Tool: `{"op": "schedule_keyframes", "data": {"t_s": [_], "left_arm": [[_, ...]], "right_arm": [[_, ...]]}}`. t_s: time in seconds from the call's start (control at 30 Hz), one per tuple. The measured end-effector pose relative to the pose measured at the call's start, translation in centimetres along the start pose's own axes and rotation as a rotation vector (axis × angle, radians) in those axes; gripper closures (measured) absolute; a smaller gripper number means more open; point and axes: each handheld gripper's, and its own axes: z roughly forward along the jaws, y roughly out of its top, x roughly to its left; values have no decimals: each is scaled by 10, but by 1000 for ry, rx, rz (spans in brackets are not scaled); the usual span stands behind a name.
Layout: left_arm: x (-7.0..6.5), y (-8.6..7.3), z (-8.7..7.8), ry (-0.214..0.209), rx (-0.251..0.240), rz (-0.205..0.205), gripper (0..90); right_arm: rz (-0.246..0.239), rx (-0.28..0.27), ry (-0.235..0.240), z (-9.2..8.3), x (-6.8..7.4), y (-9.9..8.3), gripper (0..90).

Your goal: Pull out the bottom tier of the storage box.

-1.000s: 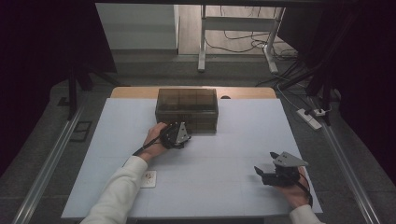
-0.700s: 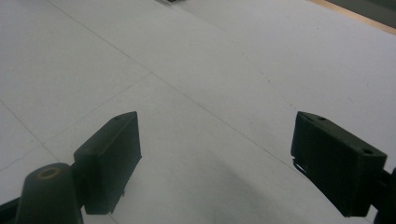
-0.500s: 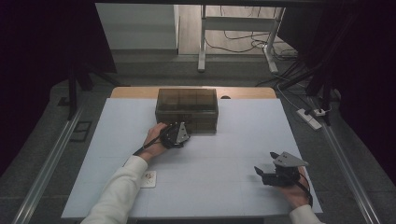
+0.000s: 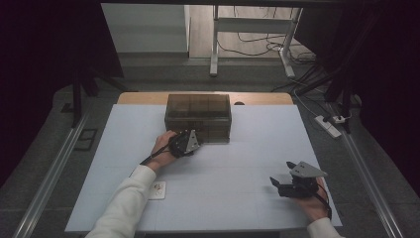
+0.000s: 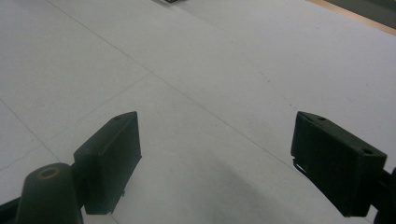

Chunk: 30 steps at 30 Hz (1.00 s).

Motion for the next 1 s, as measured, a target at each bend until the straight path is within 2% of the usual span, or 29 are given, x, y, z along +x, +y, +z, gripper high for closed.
{"op": "schedule_keyframes", "data": {"t_s": [0.27, 0.53, 0.83, 1.0], "left_arm": [[-1, 0, 1, 7, 0, 11, 590], [0, -2, 4, 2, -6, -3, 575], [-2, -1, 2, -1, 6, 34, 615], [-3, -1, 1, 3, 7, 40, 618]], "right_arm": [[-1, 0, 1, 0, 0, 0, 154], [-7, -1, 7, 0, 0, 0, 154], [-4, -2, 7, -1, 0, 0, 154], [-4, -3, 7, -1, 0, -1, 155]]}}
